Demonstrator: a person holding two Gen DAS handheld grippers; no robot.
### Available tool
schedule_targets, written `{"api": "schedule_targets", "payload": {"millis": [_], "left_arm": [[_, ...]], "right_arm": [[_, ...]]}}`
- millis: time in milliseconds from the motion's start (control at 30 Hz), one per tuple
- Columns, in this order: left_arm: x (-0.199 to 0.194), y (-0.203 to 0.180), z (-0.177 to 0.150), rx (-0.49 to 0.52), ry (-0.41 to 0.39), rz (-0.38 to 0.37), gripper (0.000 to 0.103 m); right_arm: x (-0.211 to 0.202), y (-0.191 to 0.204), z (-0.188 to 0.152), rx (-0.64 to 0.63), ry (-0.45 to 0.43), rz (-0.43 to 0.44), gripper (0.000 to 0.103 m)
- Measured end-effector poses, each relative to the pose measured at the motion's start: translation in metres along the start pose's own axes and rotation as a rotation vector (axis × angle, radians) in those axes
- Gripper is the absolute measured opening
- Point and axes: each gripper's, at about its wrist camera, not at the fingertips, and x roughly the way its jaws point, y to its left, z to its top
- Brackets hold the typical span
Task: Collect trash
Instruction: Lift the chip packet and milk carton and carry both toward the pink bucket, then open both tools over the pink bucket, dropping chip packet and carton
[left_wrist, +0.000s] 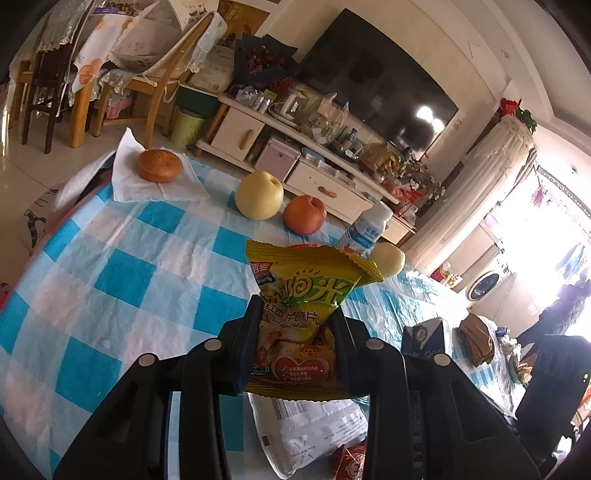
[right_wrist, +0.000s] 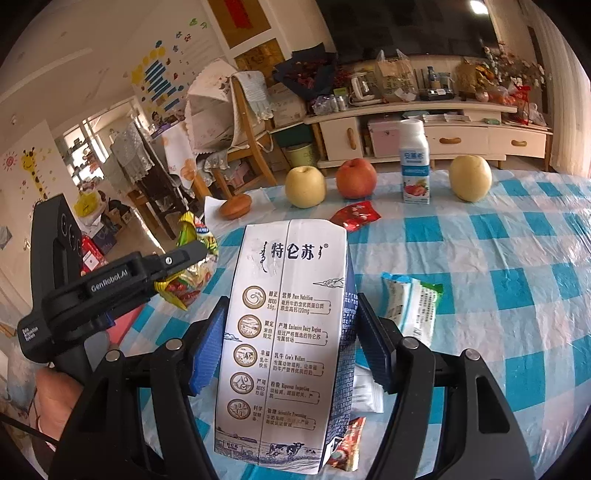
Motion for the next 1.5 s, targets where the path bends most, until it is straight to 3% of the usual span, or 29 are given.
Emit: {"api": "schedule_targets", "payload": {"millis": [533,900,1133,1500], "left_arm": [[-0.036,0.029,0.016,-0.065,-0.085,0.022,0.037],[-0.066,0.058,0.03,-0.116,-0.173,0.095,0.037],[-0.084,0.089,0.038,-0.192,-0.214,0.158,0.037],[-0.121,0.149,0.048,-0.323,-0.3,0.316,0.037]], "right_arm": [[0.015,0.043,-0.002,-0.035,0.029,0.036,0.067],[0.031,0.077,0.002,-0.071,0.045,0.072,0.067],[0.052,0.1,0.007,-0.078,0.072,0.122,0.067],[0.085,0.159,0.023,-0.122,0.106,0.23,0.067]]}}
